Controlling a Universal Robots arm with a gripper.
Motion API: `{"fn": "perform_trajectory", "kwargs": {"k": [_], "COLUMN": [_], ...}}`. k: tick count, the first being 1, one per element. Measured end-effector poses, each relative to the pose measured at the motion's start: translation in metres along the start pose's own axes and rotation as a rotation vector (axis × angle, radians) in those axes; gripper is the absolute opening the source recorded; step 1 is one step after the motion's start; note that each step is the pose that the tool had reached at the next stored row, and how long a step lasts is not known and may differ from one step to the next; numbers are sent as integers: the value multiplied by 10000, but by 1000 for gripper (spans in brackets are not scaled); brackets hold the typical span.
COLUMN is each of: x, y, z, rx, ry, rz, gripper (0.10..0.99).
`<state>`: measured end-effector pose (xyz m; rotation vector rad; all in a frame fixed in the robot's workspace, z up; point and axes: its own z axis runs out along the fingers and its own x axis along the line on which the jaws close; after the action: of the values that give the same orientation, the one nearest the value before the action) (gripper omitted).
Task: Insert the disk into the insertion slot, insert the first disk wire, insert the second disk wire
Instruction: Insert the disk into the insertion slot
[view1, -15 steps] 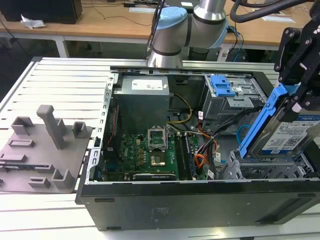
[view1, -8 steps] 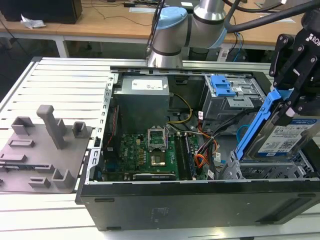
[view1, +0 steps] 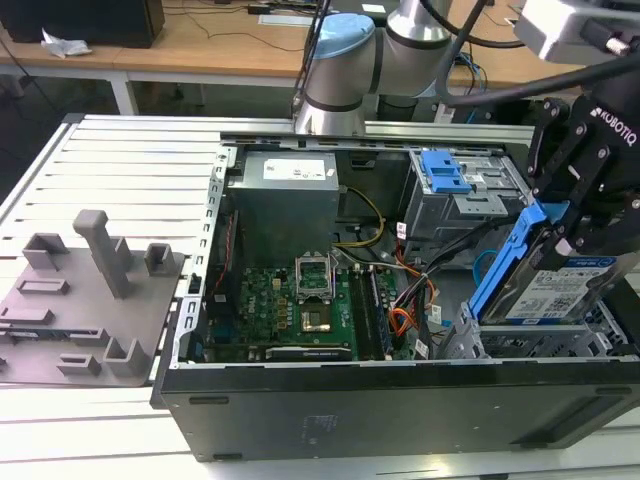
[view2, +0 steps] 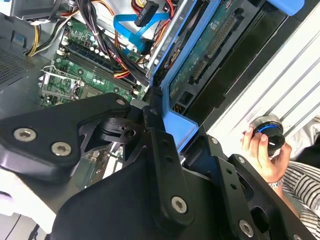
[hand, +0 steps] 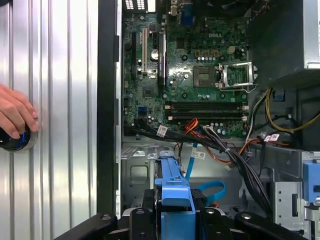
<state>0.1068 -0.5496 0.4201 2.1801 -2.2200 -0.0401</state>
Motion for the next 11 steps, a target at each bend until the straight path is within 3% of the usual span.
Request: {"fn": "perform_trajectory", "kwargs": {"k": [9,11], "x": [-1,-1], "y": [-6,-6], "z": [151,152], "rx": [0,0], "ry": [2,5], "rz": [1,0], "gripper": [369,369]}}
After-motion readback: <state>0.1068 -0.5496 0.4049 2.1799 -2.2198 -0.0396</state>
